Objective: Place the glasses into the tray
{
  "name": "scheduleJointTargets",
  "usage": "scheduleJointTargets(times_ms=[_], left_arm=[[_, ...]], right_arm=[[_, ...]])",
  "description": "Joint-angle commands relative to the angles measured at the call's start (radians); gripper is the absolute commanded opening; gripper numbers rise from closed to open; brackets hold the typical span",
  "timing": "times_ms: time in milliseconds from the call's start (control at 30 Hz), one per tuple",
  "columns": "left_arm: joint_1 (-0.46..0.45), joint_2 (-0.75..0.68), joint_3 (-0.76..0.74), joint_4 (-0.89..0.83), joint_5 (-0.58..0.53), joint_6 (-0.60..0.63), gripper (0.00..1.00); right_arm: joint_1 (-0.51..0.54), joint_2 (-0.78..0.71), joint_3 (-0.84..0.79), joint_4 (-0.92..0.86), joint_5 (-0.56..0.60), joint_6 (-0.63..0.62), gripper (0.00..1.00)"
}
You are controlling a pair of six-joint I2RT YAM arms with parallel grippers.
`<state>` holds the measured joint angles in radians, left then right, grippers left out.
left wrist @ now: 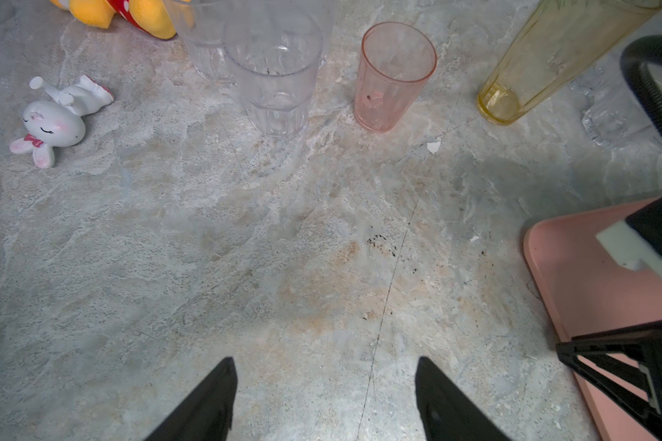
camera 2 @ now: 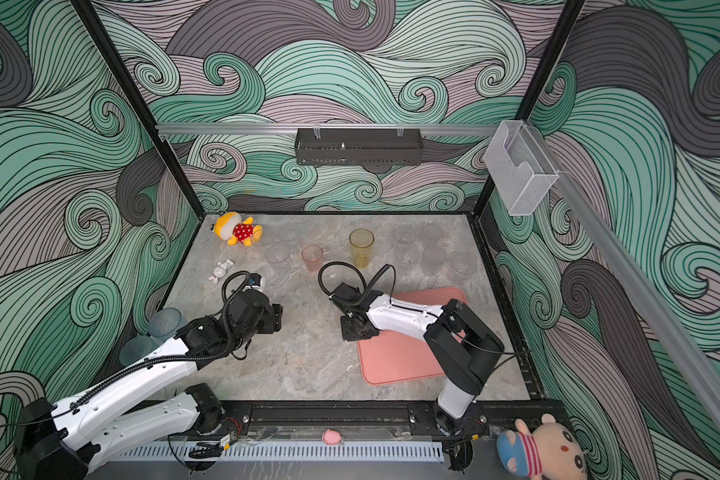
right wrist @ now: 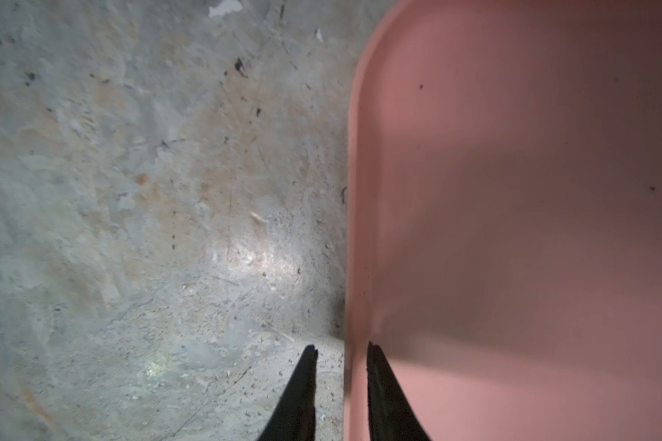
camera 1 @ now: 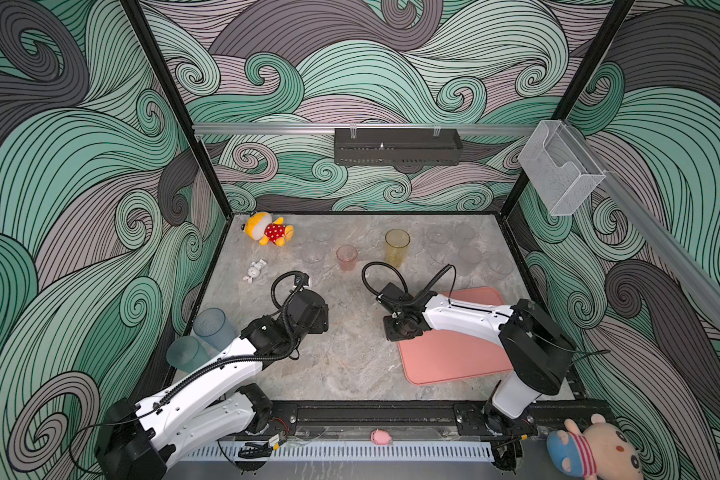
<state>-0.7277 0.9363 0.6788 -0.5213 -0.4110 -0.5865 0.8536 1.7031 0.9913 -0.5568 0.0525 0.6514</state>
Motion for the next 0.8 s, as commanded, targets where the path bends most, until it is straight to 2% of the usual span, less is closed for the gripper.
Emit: scheduleJointTargets(times_ms=[0, 200, 400, 533, 633, 767], left_arm=[[0.009, -0.002, 0.030, -0.035, -0.051, -0.027, 0.76], [0.065, -0.030, 0.091, -0.100, -0.044, -0.024, 0.76], [0.128, -0.095, 0.108, -0.122, -0.040, 0.000, 0.76], [0.160, -0.116, 0.111, -0.153, -0.026, 0.011, 0.75], [0.185, -0.130, 0.111, -0.163, 0.014, 0.006, 0.70], [0.199, -0.140, 0.111, -0.176, 0.036, -0.010, 0.70]], right_arm=[[0.002, 0.035, 0.043, -0.002, 0.040, -0.012, 0.17], [0.004, 0.086, 0.087, 0.014, 0.015, -0.006, 0.08], [0.017, 0.154, 0.184, 0.044, -0.059, 0.028, 0.06], [0.041, 0.224, 0.267, 0.064, -0.074, 0.098, 0.06], [0.056, 0.277, 0.311, 0.146, -0.111, 0.191, 0.06], [0.079, 0.369, 0.451, 0.121, -0.098, 0.223, 0.06]])
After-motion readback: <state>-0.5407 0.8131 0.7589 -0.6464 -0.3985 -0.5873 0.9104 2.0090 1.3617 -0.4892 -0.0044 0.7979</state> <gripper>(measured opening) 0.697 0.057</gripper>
